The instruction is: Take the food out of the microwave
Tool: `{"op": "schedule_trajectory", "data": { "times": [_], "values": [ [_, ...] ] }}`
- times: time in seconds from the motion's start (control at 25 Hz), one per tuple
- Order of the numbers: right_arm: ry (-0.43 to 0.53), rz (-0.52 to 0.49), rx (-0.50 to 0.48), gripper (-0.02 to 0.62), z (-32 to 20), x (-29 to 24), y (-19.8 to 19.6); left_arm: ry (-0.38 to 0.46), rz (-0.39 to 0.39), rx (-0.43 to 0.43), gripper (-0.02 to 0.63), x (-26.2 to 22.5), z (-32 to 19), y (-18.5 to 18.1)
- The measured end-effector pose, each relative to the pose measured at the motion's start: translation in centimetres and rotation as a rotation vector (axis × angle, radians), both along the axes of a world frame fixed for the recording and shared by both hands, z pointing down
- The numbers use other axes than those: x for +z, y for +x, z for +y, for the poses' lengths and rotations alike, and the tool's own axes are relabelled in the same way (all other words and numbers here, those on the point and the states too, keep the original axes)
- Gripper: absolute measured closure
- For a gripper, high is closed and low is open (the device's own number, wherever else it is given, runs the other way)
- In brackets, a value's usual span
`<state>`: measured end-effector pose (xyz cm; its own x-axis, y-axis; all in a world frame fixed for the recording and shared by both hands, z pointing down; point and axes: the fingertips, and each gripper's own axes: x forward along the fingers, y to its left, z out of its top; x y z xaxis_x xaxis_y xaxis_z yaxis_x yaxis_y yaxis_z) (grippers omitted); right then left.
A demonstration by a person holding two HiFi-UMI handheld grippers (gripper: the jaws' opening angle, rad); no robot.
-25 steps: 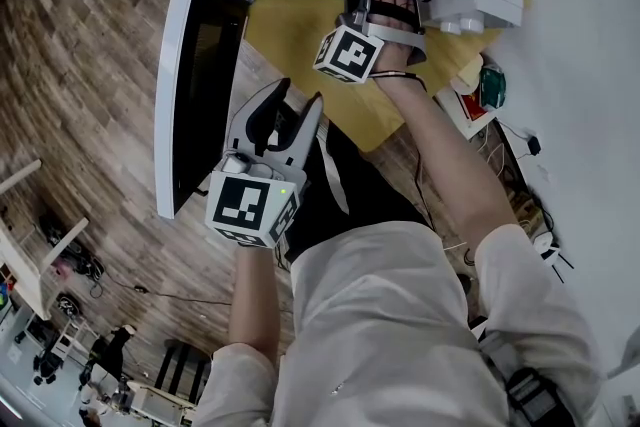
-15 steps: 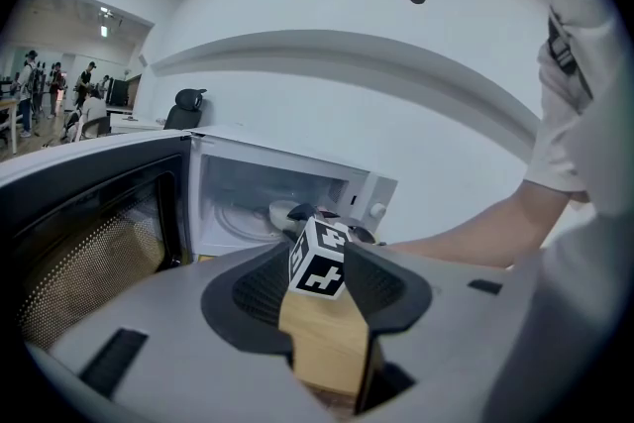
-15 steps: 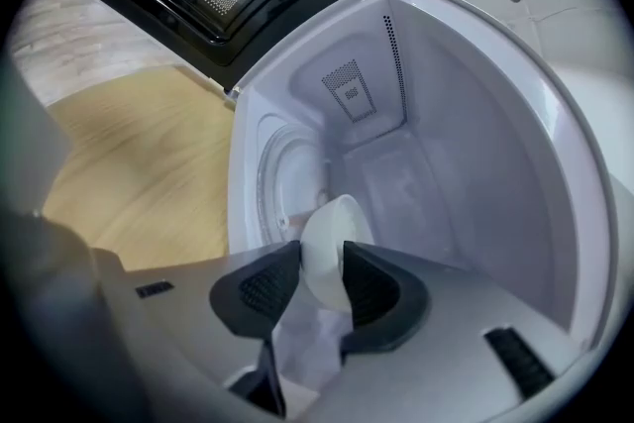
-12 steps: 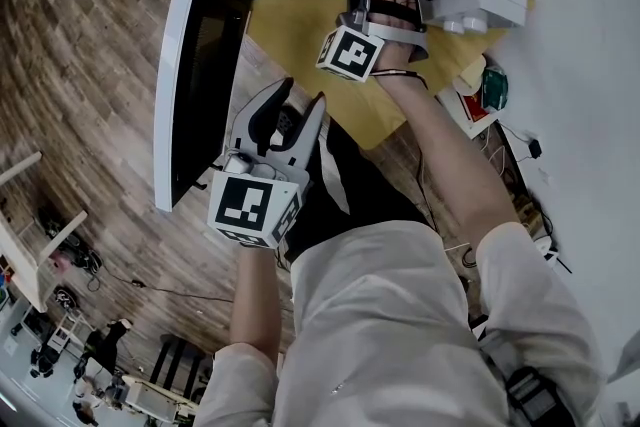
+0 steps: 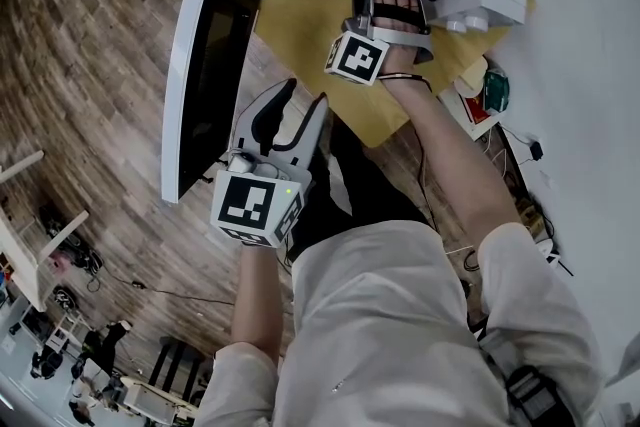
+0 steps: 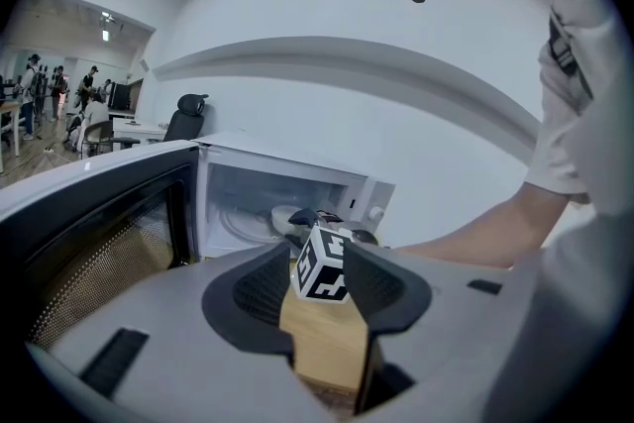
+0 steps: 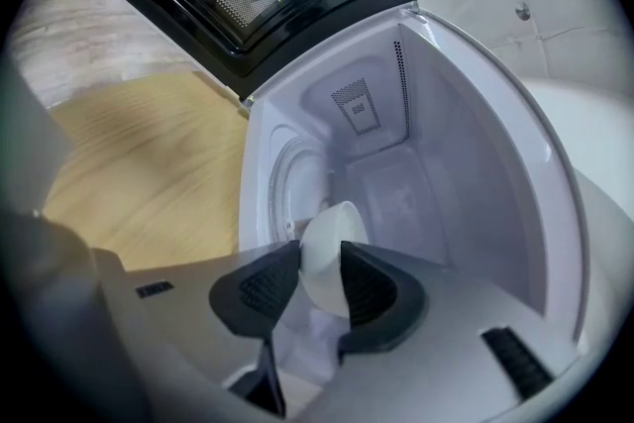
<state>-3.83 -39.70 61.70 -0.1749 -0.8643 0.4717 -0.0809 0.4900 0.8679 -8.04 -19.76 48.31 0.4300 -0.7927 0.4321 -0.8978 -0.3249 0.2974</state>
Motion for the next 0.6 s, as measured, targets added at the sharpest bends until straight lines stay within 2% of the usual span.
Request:
{"op": "schedule_trajectory", "data": {
  "times": [0.6],
  "values": [
    [0.026, 0.015, -0.001, 0.476, 5.0, -3.1, 0.5, 0.043, -0.02, 0.062, 0.446, -3.3, 4.7, -1.7]
  ]
}}
